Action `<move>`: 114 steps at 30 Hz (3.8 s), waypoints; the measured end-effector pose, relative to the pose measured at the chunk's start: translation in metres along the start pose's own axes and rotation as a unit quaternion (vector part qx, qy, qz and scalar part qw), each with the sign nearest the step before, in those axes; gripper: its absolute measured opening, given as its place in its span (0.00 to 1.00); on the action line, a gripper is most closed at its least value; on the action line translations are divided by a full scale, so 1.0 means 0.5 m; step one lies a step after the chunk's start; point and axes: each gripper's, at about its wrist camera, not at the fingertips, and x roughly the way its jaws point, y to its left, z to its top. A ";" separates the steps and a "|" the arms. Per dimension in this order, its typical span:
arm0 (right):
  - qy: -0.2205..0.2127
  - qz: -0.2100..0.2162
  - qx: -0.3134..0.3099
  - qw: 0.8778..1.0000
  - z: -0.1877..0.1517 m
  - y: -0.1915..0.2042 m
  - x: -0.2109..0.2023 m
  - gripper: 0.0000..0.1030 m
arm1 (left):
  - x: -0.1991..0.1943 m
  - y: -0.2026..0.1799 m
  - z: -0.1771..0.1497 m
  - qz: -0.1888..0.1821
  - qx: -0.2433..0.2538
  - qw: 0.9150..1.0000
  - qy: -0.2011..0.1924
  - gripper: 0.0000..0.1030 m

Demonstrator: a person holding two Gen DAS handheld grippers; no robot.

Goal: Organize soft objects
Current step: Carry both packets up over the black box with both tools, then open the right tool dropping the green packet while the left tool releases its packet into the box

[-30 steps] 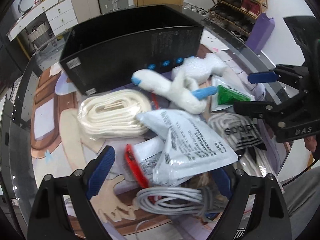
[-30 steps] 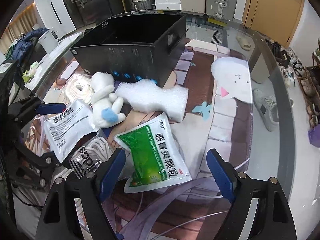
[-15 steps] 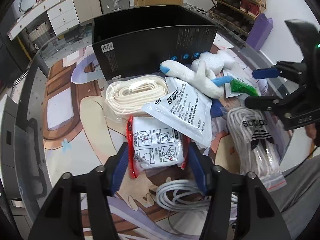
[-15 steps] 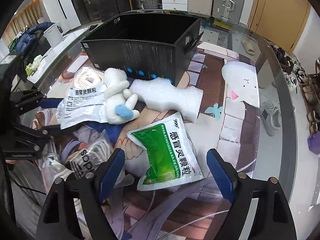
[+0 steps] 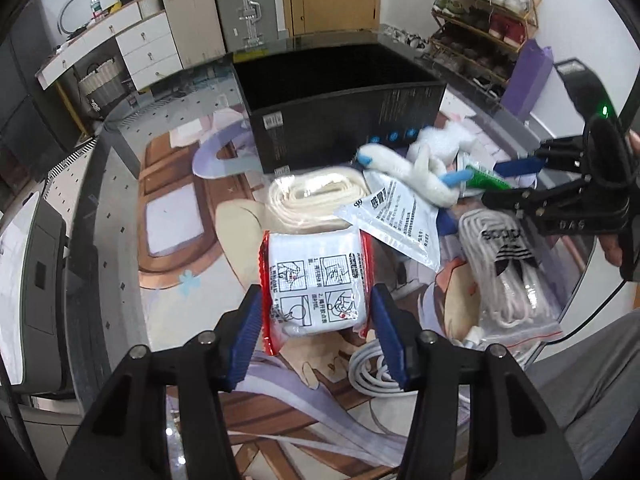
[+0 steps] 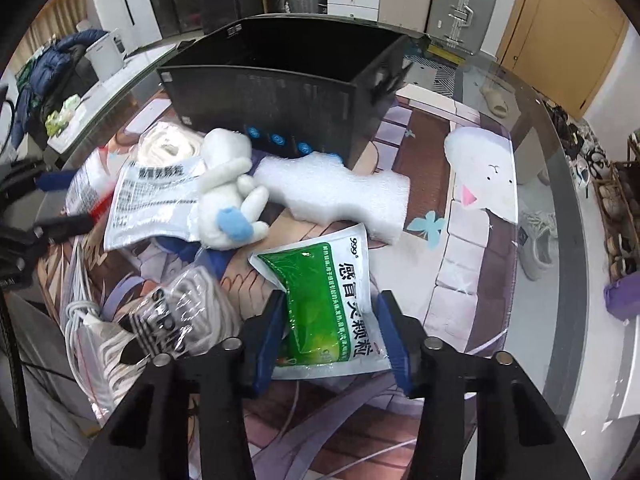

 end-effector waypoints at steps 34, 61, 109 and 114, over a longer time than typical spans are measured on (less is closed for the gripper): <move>-0.142 0.010 0.030 0.989 0.103 0.049 -0.175 0.31 | -0.072 -0.017 0.122 -0.001 -0.020 0.995 -0.100 0.52; -0.152 0.011 0.061 0.986 0.245 0.021 -0.047 0.31 | 0.104 0.025 0.248 -0.008 -0.060 0.996 -0.072 0.52; -0.114 0.057 0.089 0.988 0.162 0.006 -0.087 0.46 | 0.019 -0.005 0.186 -0.006 -0.056 0.995 -0.079 0.74; -0.113 0.061 0.102 0.986 0.099 0.004 -0.138 0.60 | -0.023 -0.015 0.140 -0.006 -0.044 0.996 -0.071 0.74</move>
